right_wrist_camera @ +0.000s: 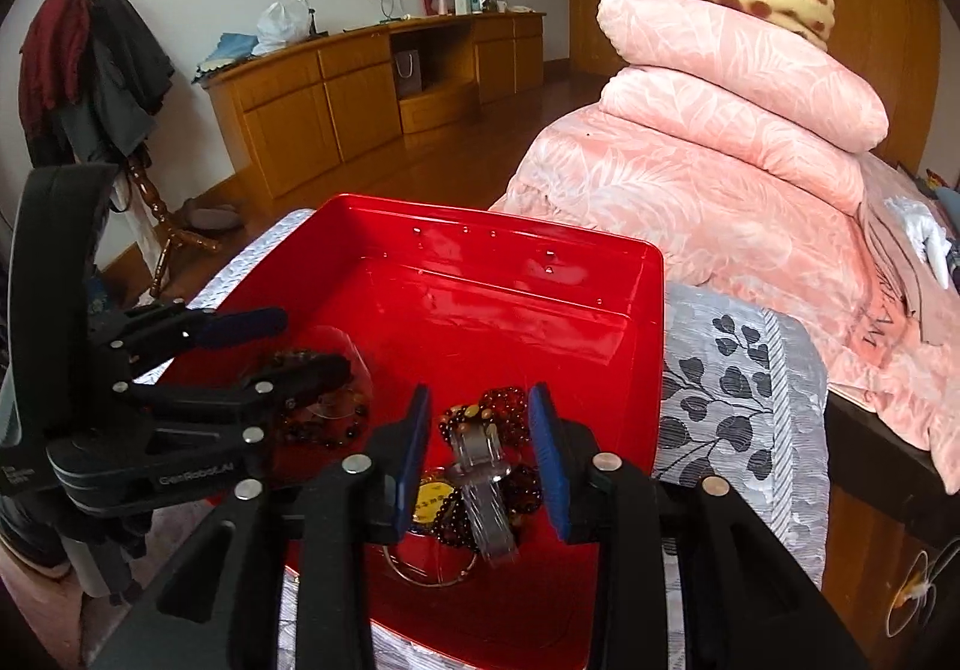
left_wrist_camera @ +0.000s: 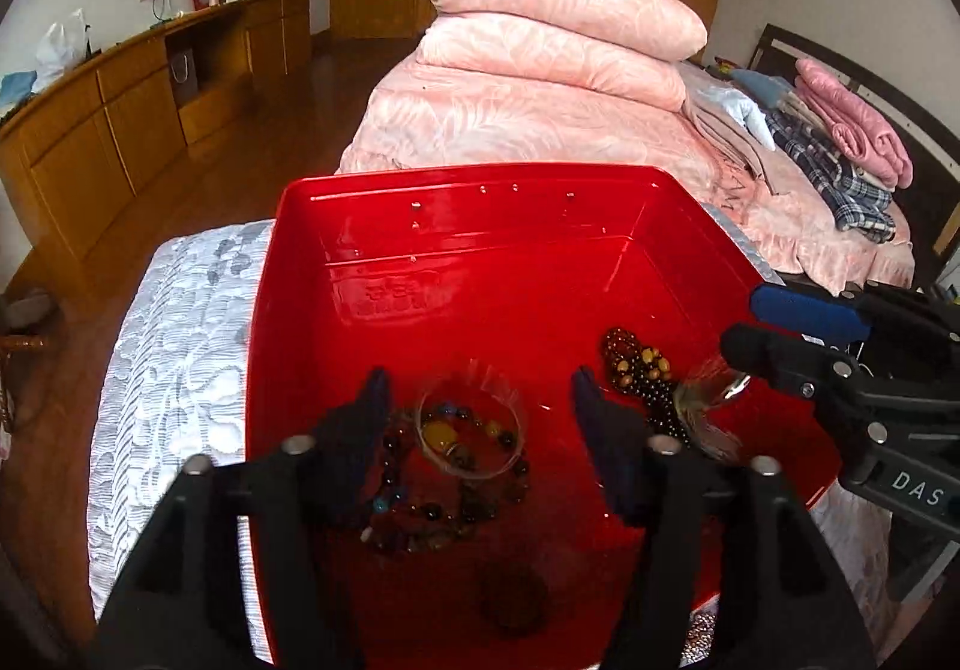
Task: Organize jewelry
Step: 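Carry the watch and bangle into the red box and open both tools, then withdraw both tools from the box toward the silver chain and gold pendant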
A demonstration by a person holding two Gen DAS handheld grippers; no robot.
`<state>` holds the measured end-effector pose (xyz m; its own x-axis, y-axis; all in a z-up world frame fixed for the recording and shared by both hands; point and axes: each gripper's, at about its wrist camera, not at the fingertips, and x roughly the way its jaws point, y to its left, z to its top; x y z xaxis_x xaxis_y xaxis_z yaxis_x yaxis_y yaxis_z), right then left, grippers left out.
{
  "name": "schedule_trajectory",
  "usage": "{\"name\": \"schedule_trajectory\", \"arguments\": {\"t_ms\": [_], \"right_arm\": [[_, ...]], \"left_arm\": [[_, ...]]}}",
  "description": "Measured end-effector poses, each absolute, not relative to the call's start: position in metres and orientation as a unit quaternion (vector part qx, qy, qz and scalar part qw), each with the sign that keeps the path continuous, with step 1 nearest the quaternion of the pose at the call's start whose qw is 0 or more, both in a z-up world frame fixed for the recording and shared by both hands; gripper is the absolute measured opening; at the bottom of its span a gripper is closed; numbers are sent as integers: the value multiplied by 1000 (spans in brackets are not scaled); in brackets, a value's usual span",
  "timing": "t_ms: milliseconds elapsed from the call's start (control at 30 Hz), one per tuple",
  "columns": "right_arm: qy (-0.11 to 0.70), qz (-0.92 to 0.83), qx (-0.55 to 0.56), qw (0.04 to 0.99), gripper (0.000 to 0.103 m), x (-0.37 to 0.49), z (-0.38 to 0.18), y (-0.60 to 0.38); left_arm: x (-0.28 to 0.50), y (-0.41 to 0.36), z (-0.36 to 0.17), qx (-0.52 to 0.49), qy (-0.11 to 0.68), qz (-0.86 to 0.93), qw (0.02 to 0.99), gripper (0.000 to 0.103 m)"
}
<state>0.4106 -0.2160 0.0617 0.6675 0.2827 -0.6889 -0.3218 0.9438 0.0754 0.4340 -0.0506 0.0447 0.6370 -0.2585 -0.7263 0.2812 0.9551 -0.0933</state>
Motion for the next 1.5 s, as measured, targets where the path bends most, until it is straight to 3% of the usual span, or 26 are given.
{"name": "schedule_trajectory", "arguments": {"t_ms": [133, 400, 767, 1500], "right_arm": [[359, 160, -26, 919, 43, 402, 68, -216], [333, 140, -16, 932, 66, 360, 81, -224], [326, 130, -6, 936, 84, 283, 75, -227], [342, 110, 17, 933, 88, 216, 49, -216]], "left_arm": [[431, -45, 49, 5, 394, -144, 908, 67], [390, -29, 70, -9, 359, -131, 924, 80], [305, -8, 70, -25, 345, -104, 932, 90], [223, -17, 54, -8, 340, -86, 937, 91]]}}
